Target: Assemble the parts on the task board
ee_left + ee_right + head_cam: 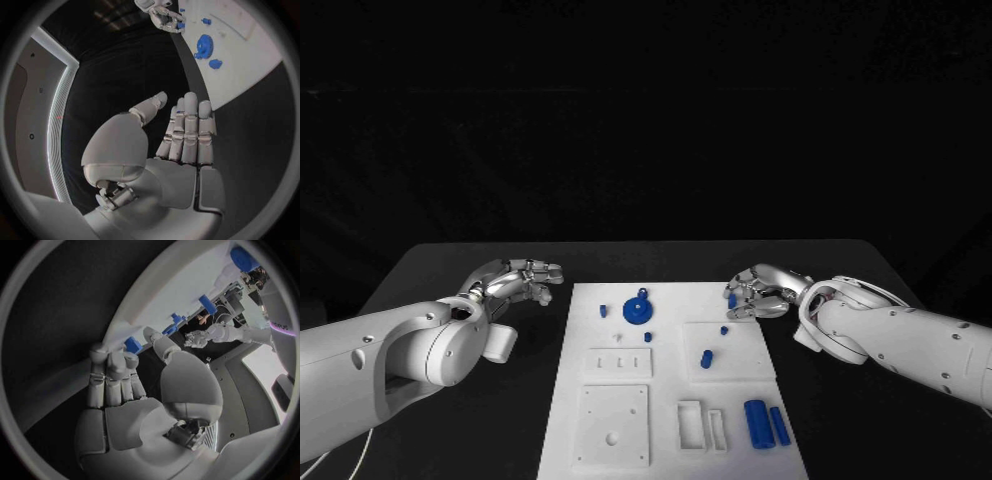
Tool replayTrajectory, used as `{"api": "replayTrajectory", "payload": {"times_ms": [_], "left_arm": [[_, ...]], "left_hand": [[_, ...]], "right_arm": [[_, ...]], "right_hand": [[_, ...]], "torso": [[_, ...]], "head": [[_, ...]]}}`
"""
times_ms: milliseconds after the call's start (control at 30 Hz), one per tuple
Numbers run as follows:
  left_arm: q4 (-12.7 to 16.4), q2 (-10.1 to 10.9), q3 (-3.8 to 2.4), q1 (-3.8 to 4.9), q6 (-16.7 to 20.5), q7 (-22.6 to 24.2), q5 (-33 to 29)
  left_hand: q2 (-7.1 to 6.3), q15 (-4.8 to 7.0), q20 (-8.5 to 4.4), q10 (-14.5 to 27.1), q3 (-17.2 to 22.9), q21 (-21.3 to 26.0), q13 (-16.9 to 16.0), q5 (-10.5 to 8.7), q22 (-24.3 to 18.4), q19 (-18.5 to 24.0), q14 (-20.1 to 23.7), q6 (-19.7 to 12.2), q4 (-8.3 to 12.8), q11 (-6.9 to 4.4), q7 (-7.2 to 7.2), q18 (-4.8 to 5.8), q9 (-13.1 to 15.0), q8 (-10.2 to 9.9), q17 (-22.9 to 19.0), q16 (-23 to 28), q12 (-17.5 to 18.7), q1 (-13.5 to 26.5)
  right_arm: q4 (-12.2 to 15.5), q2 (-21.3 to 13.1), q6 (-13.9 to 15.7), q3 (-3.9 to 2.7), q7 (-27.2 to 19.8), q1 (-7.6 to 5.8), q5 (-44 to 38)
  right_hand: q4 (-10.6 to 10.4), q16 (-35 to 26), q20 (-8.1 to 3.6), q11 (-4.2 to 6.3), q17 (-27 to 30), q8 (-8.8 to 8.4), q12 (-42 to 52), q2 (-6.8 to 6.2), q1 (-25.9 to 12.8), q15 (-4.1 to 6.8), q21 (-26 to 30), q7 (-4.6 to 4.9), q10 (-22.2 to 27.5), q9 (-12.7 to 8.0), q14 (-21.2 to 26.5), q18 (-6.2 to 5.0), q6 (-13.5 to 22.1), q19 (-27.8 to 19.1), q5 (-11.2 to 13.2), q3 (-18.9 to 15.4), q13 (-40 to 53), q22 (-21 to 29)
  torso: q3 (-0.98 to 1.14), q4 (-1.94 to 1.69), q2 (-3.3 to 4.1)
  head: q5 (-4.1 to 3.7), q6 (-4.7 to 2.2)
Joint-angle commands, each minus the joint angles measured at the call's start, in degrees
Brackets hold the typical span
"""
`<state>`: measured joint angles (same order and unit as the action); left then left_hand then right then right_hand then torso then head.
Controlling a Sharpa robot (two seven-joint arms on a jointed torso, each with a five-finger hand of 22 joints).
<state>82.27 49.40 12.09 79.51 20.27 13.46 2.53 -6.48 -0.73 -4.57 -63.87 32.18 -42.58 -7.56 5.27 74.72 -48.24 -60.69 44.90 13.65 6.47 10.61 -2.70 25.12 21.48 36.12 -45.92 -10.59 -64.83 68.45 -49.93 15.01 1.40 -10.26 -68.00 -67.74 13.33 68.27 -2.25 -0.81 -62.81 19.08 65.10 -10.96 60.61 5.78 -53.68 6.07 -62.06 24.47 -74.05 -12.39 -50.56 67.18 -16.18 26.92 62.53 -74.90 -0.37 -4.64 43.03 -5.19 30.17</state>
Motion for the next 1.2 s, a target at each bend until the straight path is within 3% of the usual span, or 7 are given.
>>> {"api": "replayTrajectory", "payload": {"times_ms": [33, 1033, 1133, 1167, 1200], "left_arm": [[0.1, 0.0, -0.04, 0.04, -0.4, 0.2, 0.2], [0.1, 0.0, -0.04, 0.04, -0.4, 0.2, 0.3], [0.1, 0.0, -0.04, 0.04, -0.4, 0.2, 0.3], [0.1, 0.0, -0.04, 0.04, -0.5, 0.2, 0.3], [0.1, 0.1, -0.04, 0.04, -0.4, 0.2, 0.3]], "left_hand": [[0.21, -0.02, -0.4, -0.1, 0.2, 0.1, 0.0, 0.2, -0.1, 0.1, 0.3, -0.3, 0.1, 0.48, 0.07, -1.56, -0.1, -0.1, -0.1, -0.2, 0.3, 0.2], [0.19, -0.04, -0.36, -0.1, 0.2, 0.1, 0.0, 0.21, -0.1, 0.1, 0.3, -0.4, 0.1, 0.49, 0.09, -1.57, -0.1, -0.1, -0.1, -0.3, 0.4, 0.2], [0.19, -0.04, -0.36, -0.1, 0.2, 0.1, 0.0, 0.21, -0.1, 0.1, 0.3, -0.4, 0.1, 0.49, 0.09, -1.57, -0.1, -0.1, -0.1, -0.3, 0.4, 0.2], [0.19, -0.04, -0.36, -0.1, 0.2, 0.1, 0.0, 0.21, -0.1, 0.1, 0.3, -0.4, 0.1, 0.49, 0.09, -1.57, -0.1, -0.1, -0.1, -0.3, 0.4, 0.2], [0.2, -0.04, -0.36, -0.1, 0.2, 0.1, 0.0, 0.21, -0.1, 0.1, 0.3, -0.4, 0.1, 0.49, 0.09, -1.57, -0.1, -0.1, -0.1, -0.3, 0.4, 0.2]], "right_arm": [[-0.1, 0.0, 0.1, 0.07, 0.4, 0.21, -1.3], [-0.4, 0.0, -0.2, 0.07, 0.3, 0.23, -1.3], [-0.4, 0.0, -0.5, 0.07, 0.4, 0.23, -1.3], [-0.5, 0.0, -0.5, 0.07, 0.4, 0.23, -1.3], [-0.4, 0.0, -0.6, 0.07, 0.4, 0.23, -1.3]], "right_hand": [[-0.2, -0.2, -0.21, 1.02, -0.1, 0.38, 0.2, 0.74, 0.0, 0.63, 0.4, 0.12, 0.6, 0.1, 0.0, -2.61, -5.4, -0.1, 0.7, 0.5, -0.1, -1.0], [-0.7, -0.3, -0.34, 1.14, -0.1, 0.21, 0.1, 0.98, 0.0, 0.75, 0.4, 0.01, 0.6, -0.1, 0.0, -2.61, -5.7, 0.0, 1.7, 1.6, -0.2, -1.0], [-1.2, -0.4, -0.36, 1.26, -0.2, 0.25, 0.1, 1.72, 0.5, 0.87, 0.4, -0.13, 0.6, -0.1, 0.0, -2.61, -6.2, 0.0, 5.1, 3.1, -0.2, -1.0], [-1.9, -0.4, -0.37, 1.28, -0.2, 0.18, 0.1, 2.07, 0.7, 0.87, 0.4, -0.15, 0.5, -0.2, 0.0, -2.61, -6.3, 0.0, 7.6, 4.3, -0.2, -1.0], [-3.2, -0.4, -0.46, 1.33, -0.2, 0.18, 0.1, 2.07, 1.6, 0.95, 0.5, -0.23, 0.4, -0.2, -0.1, -2.61, -6.5, 0.2, 12.9, 7.0, -0.2, -0.9]], "torso": [[-0.04, -0.09, -0.01], [0.03, 0.02, -0.03], [0.03, 0.02, -0.03], [0.03, 0.02, -0.05], [0.02, 0.02, -0.05]], "head": [[-0.04, 0.1], [0.0, 0.05], [0.0, 0.05], [0.02, 0.04], [0.01, 0.04]]}}
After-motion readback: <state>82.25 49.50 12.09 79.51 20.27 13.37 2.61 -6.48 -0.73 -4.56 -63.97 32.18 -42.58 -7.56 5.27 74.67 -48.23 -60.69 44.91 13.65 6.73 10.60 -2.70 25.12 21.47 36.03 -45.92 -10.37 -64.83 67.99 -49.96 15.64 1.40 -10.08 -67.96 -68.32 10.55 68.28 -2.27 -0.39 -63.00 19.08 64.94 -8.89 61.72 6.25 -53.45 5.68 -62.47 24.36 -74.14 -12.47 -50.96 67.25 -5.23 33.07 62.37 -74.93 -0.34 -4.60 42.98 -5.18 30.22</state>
